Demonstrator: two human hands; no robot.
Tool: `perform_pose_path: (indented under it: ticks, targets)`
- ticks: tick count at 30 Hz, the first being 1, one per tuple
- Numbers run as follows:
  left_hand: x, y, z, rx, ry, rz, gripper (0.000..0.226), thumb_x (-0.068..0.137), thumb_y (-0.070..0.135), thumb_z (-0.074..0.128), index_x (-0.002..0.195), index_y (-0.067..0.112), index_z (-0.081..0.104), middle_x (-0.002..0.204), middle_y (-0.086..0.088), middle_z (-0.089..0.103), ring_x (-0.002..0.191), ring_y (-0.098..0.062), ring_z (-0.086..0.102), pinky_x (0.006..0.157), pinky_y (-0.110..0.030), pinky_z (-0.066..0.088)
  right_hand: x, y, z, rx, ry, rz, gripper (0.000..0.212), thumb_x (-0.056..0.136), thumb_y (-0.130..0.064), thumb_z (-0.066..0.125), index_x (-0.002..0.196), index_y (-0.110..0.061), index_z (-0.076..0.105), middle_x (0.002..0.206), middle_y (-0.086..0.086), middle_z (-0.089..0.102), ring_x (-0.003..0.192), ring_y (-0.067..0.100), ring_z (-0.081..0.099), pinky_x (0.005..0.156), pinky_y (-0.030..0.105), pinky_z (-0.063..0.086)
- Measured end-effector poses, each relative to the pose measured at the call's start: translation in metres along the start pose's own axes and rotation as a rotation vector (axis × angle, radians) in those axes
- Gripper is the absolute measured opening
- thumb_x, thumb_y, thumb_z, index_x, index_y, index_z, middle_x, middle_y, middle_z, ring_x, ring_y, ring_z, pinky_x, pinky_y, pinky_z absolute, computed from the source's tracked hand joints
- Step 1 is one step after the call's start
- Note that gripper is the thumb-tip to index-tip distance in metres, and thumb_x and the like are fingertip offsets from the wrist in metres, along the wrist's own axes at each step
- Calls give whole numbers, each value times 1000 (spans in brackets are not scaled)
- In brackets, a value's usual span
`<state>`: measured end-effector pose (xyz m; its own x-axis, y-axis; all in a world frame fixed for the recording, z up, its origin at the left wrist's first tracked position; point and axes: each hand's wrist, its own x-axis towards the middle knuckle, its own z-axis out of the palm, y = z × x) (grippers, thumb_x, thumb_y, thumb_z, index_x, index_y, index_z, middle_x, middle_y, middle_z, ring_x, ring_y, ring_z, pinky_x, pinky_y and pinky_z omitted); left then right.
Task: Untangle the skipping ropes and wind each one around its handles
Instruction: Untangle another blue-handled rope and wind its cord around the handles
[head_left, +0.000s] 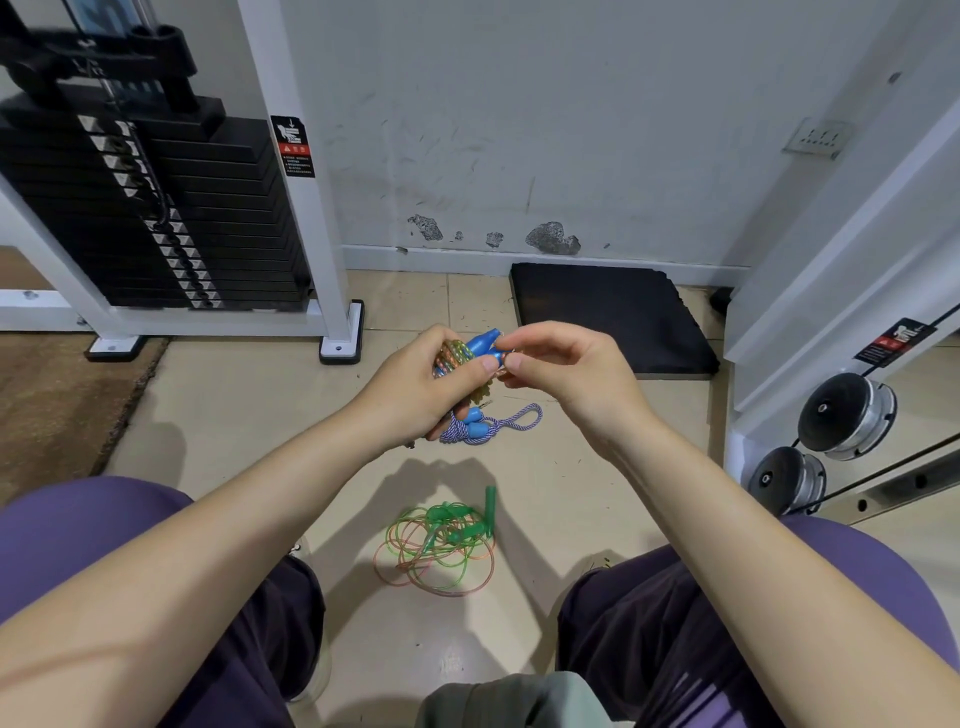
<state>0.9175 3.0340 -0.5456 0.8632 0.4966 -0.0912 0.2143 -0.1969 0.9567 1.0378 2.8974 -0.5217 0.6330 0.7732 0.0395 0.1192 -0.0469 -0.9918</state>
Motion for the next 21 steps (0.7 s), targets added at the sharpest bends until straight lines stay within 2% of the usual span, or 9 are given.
perform_pose_path:
  ticks: [3,5,7,9,13,15,18,21]
  targets:
    - [0,0,-1,31,-17,-25,39,89,53,63,99,18,49,58,-1,63,43,-22,43,50,-33,34,1,1,-1,-74,-51,1,18,87,7,65,88,-10,71,90,27,66,75,20,65,77,29,57]
    - [0,0,-1,61,-17,-57,39,90,50,62,101,15,49,56,0,62,43,-21,42,47,-27,32,2,5,1,-169,-66,-4,20,89,5,62,86,-15,67,87,18,60,76,15,60,73,22,53]
    - [0,1,0,86,-34,-103,41,91,48,62,103,11,49,56,-1,60,42,-20,41,42,-22,28,4,6,1,-333,14,-49,20,90,0,63,85,-20,66,94,6,54,75,3,53,75,14,45]
    - [0,-1,-2,100,-49,-162,41,91,46,63,104,9,50,60,-5,60,43,-20,39,40,-21,25,8,5,-3,-394,121,-95,16,90,-2,62,88,-18,66,99,1,55,78,0,52,78,13,43]
    - [2,-1,-8,80,-102,-198,36,91,44,63,107,13,53,63,-7,60,42,-21,38,40,-21,25,14,2,-17,-144,259,35,18,96,-1,52,91,-16,60,84,2,65,72,6,58,59,10,41]
    - [2,-2,-7,72,-159,-194,32,92,41,63,107,14,55,64,-9,62,40,-20,39,41,-22,27,16,5,-17,-99,306,110,21,97,0,47,89,-16,57,75,2,62,64,10,55,54,16,40]
    - [1,-7,-8,74,-170,-220,28,91,35,66,105,12,57,68,-12,67,42,-24,51,41,-25,40,17,11,-10,-104,236,180,10,96,-1,51,96,-9,57,66,5,55,53,12,47,51,22,38]
    - [2,-10,-13,21,-155,-258,32,88,31,71,106,8,55,82,-16,72,60,-33,69,49,-30,54,14,12,-11,-100,78,194,10,90,-2,64,97,-8,62,67,5,55,52,12,44,51,21,39]
